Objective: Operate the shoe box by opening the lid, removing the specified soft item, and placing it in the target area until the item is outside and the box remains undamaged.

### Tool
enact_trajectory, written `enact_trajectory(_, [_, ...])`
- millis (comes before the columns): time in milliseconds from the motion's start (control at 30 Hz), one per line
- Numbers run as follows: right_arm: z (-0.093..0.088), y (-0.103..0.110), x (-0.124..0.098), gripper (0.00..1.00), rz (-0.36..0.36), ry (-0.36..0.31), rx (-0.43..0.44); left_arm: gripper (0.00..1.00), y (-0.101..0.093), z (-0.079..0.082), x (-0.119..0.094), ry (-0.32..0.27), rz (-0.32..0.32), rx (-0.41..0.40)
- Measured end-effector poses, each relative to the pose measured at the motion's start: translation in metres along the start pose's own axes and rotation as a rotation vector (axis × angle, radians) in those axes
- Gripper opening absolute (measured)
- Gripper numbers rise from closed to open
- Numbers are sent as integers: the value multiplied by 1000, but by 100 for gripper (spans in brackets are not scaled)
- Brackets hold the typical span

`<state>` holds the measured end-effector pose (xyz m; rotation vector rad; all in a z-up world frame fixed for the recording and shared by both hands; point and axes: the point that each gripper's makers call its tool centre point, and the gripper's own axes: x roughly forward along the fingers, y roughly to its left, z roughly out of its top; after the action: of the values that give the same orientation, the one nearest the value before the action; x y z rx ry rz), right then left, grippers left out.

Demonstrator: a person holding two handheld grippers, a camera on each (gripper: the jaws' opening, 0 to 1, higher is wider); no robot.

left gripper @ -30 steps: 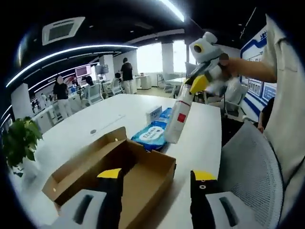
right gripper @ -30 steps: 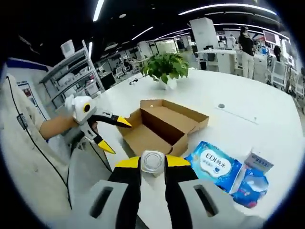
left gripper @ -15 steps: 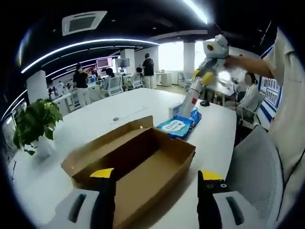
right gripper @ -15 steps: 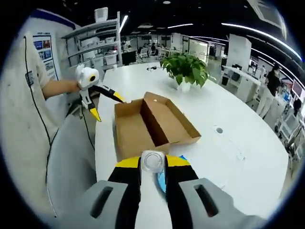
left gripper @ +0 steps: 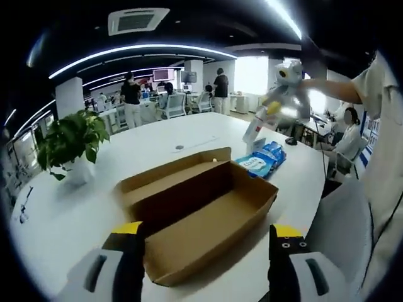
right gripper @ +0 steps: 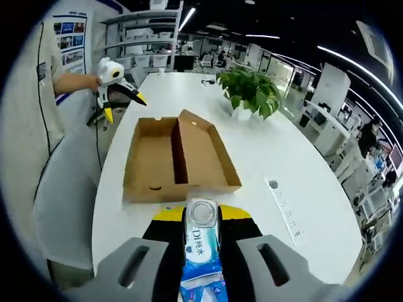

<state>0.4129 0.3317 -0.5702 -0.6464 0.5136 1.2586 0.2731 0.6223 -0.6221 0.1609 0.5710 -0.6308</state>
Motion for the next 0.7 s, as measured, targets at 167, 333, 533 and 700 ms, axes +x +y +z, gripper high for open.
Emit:
enact_trajectory(167, [-16,-15,14,16,23,65,-61,86,9,-4,-6,15,27,-26])
enact_trajectory(333, [-35,-24,29,16,48,140,-116,86,17,-12,-11,33,53,-52])
enact_trajectory(533, [-56,-33,43,16,85,213,-158,86,20,-19,-16,52,72,-68])
enact_trajectory(700, [-66,-40,53,16,97,248,-169,85,21,-28,-17,65,85,-82])
